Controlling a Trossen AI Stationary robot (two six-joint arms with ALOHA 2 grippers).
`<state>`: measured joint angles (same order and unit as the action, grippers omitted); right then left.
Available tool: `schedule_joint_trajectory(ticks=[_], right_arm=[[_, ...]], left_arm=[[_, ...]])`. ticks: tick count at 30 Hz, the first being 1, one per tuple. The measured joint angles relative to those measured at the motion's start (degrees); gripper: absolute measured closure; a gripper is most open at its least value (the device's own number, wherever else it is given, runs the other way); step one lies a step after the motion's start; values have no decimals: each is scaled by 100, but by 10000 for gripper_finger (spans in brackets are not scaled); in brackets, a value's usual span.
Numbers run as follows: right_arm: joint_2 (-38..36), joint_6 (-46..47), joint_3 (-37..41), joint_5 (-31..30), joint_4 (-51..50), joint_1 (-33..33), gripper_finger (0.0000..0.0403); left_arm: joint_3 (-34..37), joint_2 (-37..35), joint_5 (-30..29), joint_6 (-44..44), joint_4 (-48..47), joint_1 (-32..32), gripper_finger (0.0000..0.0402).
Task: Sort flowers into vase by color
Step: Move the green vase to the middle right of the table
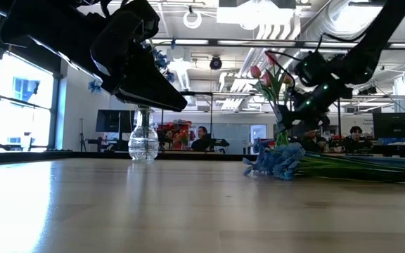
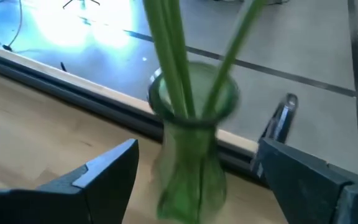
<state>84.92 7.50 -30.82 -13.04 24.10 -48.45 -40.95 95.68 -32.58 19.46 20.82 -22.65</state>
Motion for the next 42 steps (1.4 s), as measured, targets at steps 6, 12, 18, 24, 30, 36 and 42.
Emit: schedule_joint_trajectory(ticks=[6,12,18,24,30,36,42], right_arm=[[449,-1,-402,59,116,4,97],[545,-67,-490,59,96,11,159],[541,-150,-495,71,-67,58,278],[172,-143,-494,236,-665,449,311],[-716,-68,-361,-34,-1687,1305,311],[-1807,564,856,-610,-1398,2231,311],[-2618,1129,1575,-1561,-1357,2819,311]], left_arm=[[0,0,4,112,0,0,300],[0,0,6,143,-2,0,300],[0,0,6,143,-2,0,300],[0,0,4,143,-4,0,300],[0,0,74,145,-4,-22,300],[0,0,78,143,-17,-107,300],[0,0,74,126,-16,-118,300]])
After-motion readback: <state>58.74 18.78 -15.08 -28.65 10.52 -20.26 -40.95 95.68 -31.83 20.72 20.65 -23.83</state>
